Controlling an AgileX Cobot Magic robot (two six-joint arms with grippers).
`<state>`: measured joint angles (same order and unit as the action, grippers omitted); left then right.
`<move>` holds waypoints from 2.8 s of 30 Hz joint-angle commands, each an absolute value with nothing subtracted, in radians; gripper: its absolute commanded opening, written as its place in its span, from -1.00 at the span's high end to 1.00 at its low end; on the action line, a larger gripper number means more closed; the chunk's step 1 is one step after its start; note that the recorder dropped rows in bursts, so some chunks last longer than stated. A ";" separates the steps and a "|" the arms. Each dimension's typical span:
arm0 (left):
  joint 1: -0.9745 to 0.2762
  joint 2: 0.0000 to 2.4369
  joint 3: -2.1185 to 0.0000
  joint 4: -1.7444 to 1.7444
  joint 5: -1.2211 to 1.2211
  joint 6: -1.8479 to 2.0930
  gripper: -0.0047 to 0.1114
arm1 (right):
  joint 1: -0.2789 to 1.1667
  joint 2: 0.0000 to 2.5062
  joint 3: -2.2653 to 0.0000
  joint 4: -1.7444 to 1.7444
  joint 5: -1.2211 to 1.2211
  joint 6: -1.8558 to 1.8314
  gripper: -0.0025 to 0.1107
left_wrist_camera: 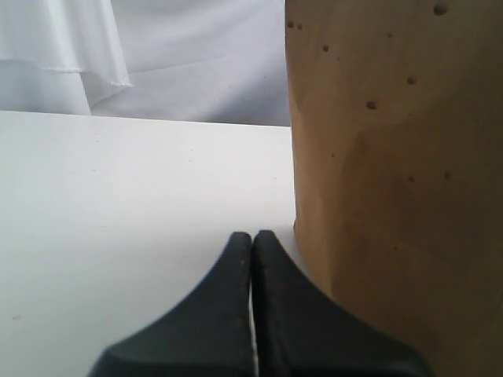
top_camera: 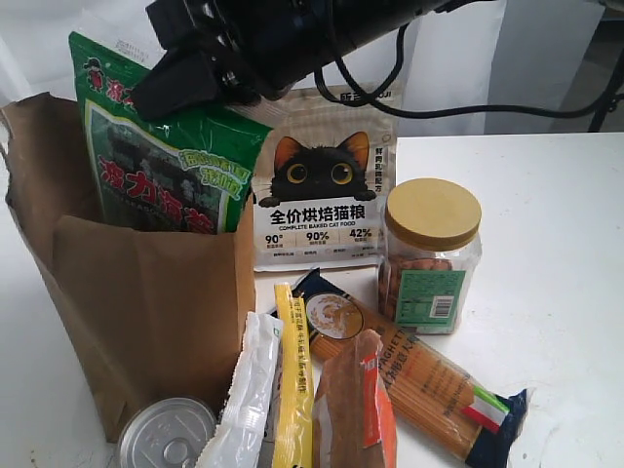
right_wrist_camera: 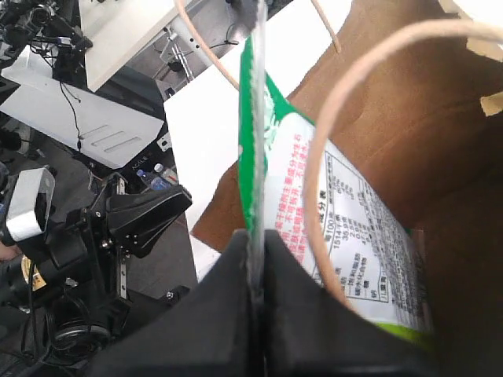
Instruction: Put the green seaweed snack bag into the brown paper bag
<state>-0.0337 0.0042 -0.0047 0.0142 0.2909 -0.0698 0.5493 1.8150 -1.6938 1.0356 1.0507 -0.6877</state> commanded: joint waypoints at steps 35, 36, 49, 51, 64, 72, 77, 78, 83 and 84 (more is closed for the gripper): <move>-0.039 0.000 0.000 0.014 0.282 -0.072 0.91 | 0.364 1.621 -1.703 1.205 1.180 -0.656 0.30; -0.039 0.000 0.000 0.014 0.282 -0.072 0.91 | 0.342 1.604 -1.703 1.187 1.178 -0.656 0.36; -0.039 0.000 0.000 0.014 0.282 -0.072 0.91 | 0.238 1.407 -1.672 0.695 0.975 -0.495 0.96; -0.039 0.000 0.000 0.014 0.282 -0.072 0.91 | 0.238 1.368 -1.612 0.674 0.909 -0.493 0.96; -0.039 0.000 0.000 0.014 0.282 -0.072 0.91 | 0.238 1.158 -1.140 0.608 0.489 -0.480 0.96; -0.039 0.000 0.000 0.014 0.282 -0.072 0.91 | 0.238 1.069 -0.938 0.535 0.250 -0.399 0.96; -0.039 0.000 0.000 0.014 0.282 -0.072 0.91 | 0.238 0.997 -0.812 0.514 0.154 -0.406 0.96; -0.039 0.000 0.000 0.014 0.282 -0.072 0.91 | 0.238 0.986 -0.798 0.489 0.154 -0.417 0.96; -0.039 0.000 0.000 0.014 0.282 -0.072 0.91 | 0.238 0.952 -0.783 0.472 0.164 -0.431 0.96; -0.039 0.000 0.000 0.014 0.282 -0.072 0.91 | 0.238 0.948 -0.783 0.470 0.162 -0.434 0.96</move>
<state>-0.0337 0.0042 -0.0047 0.0142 0.2909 -0.0698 0.2445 0.9667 -0.7864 0.4889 0.1800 -0.4179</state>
